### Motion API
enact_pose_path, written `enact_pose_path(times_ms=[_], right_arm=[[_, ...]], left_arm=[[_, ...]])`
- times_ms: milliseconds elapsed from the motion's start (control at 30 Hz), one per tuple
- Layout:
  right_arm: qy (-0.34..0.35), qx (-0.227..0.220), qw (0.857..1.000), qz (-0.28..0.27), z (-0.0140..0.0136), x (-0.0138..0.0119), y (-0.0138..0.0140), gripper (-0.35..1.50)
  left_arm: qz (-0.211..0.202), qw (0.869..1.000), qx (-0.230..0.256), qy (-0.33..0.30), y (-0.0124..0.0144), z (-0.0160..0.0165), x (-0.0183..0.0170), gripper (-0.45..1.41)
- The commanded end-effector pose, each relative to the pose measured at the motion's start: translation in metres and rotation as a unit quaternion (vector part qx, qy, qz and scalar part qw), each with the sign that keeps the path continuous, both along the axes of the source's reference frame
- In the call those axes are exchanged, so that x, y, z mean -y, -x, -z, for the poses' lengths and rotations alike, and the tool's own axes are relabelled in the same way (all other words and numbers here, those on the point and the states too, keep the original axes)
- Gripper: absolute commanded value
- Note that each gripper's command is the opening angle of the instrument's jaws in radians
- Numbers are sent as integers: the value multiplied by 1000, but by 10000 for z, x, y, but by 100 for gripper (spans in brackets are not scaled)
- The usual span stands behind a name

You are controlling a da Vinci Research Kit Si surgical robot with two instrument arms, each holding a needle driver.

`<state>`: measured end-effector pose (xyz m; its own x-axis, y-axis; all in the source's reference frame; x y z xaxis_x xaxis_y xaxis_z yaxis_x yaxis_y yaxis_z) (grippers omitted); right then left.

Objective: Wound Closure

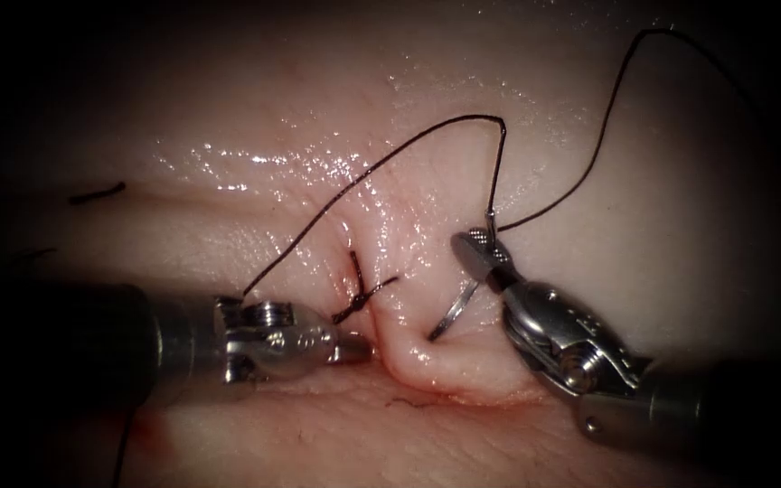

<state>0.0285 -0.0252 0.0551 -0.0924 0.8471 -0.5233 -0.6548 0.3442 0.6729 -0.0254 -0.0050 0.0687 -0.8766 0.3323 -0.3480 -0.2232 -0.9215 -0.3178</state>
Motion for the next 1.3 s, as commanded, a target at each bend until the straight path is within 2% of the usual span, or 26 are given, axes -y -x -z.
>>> enact_pose_path(times_ms=[33,233,333,367,467,633,767,900,967,1000,1033,1067,1100,1133,1233,1267,1300], right_arm=[[-6,-6,1000,0,-1,5,-11,-35],[-1,0,1000,-5,3,4,-13,-35],[48,33,998,6,8,-2,-9,-35],[76,57,995,9,12,-7,-4,-35],[88,67,994,12,15,-11,0,-35],[107,83,991,18,18,-14,4,-35],[125,99,987,22,19,-15,6,-35],[171,134,975,37,24,-16,8,-35],[214,175,959,70,26,-15,7,-35],[249,208,941,99,26,-16,6,-35],[292,237,917,133,26,-17,6,-35],[315,252,903,149,24,-18,6,-35],[315,252,903,149,24,-18,6,-35],[372,272,871,172,19,-20,9,-35],[414,296,837,199,5,-23,15,-35],[414,296,837,199,5,-23,15,-35],[440,298,821,210,-3,-22,18,-35]], left_arm=[[0,1000,1,-1,5,-6,2,-45],[-2,1000,1,-1,7,-5,1,-45],[-5,1000,2,0,10,-3,-2,-45],[-11,1000,4,3,13,-1,-5,-45],[-14,1000,9,8,19,3,-10,-45],[-13,998,56,24,48,22,-25,-45],[-8,997,76,32,57,30,-31,-45],[-2,995,87,38,60,37,-38,-45],[-1,995,89,38,60,37,-40,-45],[-1,995,89,38,60,36,-41,-45],[-3,995,89,39,58,34,-41,-45],[-3,995,90,40,57,33,-40,-45],[-3,995,90,40,57,33,-40,-45],[-5,995,90,41,54,32,-39,-45],[-8,995,92,40,48,32,-37,-45],[-8,995,92,40,48,32,-37,-45],[-9,995,93,40,45,33,-36,-45]])
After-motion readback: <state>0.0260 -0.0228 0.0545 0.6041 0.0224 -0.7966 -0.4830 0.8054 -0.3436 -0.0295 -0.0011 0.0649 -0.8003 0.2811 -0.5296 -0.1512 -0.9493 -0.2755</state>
